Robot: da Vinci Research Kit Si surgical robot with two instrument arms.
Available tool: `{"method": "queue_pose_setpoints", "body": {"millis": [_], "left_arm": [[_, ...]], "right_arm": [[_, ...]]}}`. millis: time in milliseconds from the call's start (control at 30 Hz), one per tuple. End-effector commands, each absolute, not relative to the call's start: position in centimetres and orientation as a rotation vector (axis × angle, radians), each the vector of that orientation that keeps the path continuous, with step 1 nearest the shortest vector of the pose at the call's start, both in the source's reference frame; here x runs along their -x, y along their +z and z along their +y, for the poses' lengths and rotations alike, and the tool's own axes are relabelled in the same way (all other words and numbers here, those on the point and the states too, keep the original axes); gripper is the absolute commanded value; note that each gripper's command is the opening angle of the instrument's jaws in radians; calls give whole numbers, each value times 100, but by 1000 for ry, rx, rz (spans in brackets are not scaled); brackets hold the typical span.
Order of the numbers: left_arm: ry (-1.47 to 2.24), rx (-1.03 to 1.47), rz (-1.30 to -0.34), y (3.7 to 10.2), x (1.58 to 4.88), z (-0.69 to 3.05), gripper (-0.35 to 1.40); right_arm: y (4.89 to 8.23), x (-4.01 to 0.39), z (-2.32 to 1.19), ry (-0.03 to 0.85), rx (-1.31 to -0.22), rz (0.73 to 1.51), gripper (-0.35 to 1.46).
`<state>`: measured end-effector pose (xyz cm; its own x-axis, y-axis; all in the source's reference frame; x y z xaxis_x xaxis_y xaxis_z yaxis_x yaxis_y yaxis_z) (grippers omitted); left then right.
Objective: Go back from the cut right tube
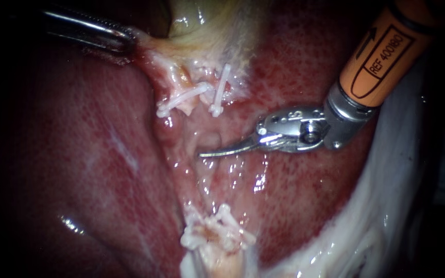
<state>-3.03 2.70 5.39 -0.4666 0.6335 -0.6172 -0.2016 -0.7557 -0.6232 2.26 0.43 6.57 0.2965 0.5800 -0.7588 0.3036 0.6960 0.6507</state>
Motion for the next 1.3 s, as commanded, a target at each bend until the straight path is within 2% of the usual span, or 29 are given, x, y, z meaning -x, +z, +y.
{"method": "queue_pose_setpoints", "body": {"millis": [33,67,133,167,200,233,367,567,733,867,1000,1100,1200,1300], "left_arm": [[2233,1221,-650,538,303,270,-35],[2233,1221,-650,538,303,270,-35],[2233,1221,-650,538,303,270,-35],[2233,1221,-650,538,303,270,-35],[2233,1221,-650,538,302,270,-35],[2233,1221,-650,538,302,270,-35],[2233,1221,-651,538,302,271,-35],[2233,1221,-651,538,302,271,-35],[2233,1222,-652,538,300,271,-35],[2233,1221,-648,538,300,271,-35],[2233,1221,-648,538,299,271,-35],[2233,1221,-648,538,299,271,-35],[2233,1221,-648,538,299,271,-35],[2233,1221,-648,538,299,271,-35]], "right_arm": [[657,-226,43,215,-837,1298,-35],[657,-226,43,216,-837,1301,-35],[656,-229,43,220,-836,1309,57],[655,-231,43,222,-835,1312,93],[655,-234,42,227,-832,1317,114],[654,-237,42,232,-828,1322,128],[652,-243,40,243,-816,1323,140],[652,-238,39,257,-797,1319,141],[648,-220,35,342,-697,1292,145],[643,-194,28,354,-508,1261,145],[637,-165,22,283,-360,1172,145],[632,-145,20,213,-272,1049,145],[623,-133,19,181,-233,950,145],[614,-128,21,164,-222,900,145]]}}
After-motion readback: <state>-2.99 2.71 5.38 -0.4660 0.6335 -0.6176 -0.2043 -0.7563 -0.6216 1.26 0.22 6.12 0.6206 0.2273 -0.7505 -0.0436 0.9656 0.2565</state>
